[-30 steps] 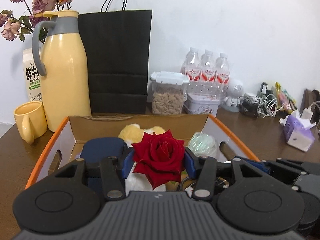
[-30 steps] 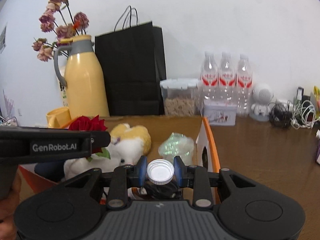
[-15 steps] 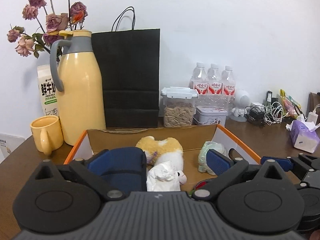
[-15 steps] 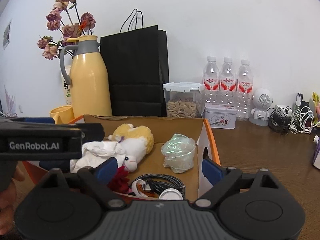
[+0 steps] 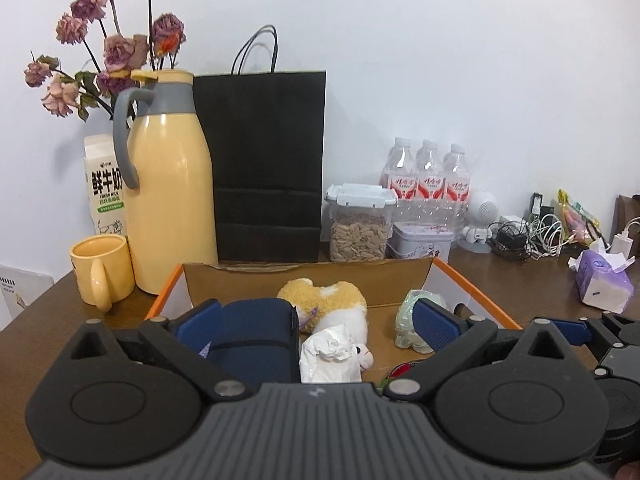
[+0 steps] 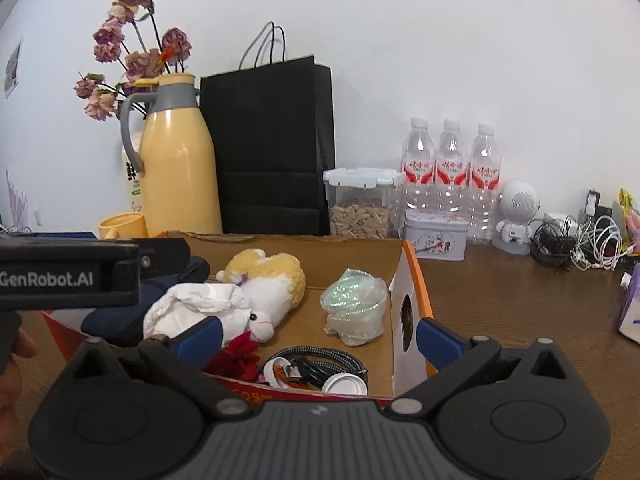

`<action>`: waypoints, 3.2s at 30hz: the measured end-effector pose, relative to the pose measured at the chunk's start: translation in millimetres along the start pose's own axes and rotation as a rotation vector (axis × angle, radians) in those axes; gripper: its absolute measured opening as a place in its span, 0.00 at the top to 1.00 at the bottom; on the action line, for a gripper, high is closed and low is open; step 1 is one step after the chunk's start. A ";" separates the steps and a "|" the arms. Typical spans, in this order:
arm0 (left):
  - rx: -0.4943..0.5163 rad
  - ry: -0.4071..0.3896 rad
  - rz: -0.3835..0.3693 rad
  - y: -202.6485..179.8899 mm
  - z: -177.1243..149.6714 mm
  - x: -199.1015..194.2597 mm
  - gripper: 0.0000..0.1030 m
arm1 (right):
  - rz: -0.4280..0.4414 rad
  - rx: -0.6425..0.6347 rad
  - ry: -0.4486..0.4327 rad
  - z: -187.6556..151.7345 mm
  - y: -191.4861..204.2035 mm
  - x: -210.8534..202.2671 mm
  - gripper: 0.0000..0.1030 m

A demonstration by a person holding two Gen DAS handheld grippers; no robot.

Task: Organize objects
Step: 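Withdraw both open tools from the carton back over the table, then grasp the clear plastic strip with the right tool while the left grasps the black USB cable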

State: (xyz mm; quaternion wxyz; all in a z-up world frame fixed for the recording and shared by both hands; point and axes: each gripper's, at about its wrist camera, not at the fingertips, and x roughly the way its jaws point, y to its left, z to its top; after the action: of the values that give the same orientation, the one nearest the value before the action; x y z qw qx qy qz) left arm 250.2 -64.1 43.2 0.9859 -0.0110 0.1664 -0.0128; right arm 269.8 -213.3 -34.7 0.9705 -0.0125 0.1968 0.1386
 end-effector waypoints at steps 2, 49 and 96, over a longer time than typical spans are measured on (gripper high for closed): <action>-0.001 -0.014 -0.006 2.2 -0.5 -8.3 0.00 | 0.002 -0.009 -0.012 0.1 2.4 -6.1 0.00; -0.029 0.169 0.137 99.5 -64.6 -125.0 0.00 | 0.055 -0.043 0.278 -77.9 21.5 -86.1 0.32; -0.012 0.331 0.123 89.9 -87.3 -74.9 0.00 | 0.106 -0.126 0.096 -69.9 22.3 -80.9 0.96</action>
State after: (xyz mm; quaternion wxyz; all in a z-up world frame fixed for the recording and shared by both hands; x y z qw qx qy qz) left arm 152.8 26.4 -17.0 0.9439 -0.0041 0.3268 0.0470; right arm 165.7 -218.8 -67.4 0.9485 -0.0698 0.2344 0.2012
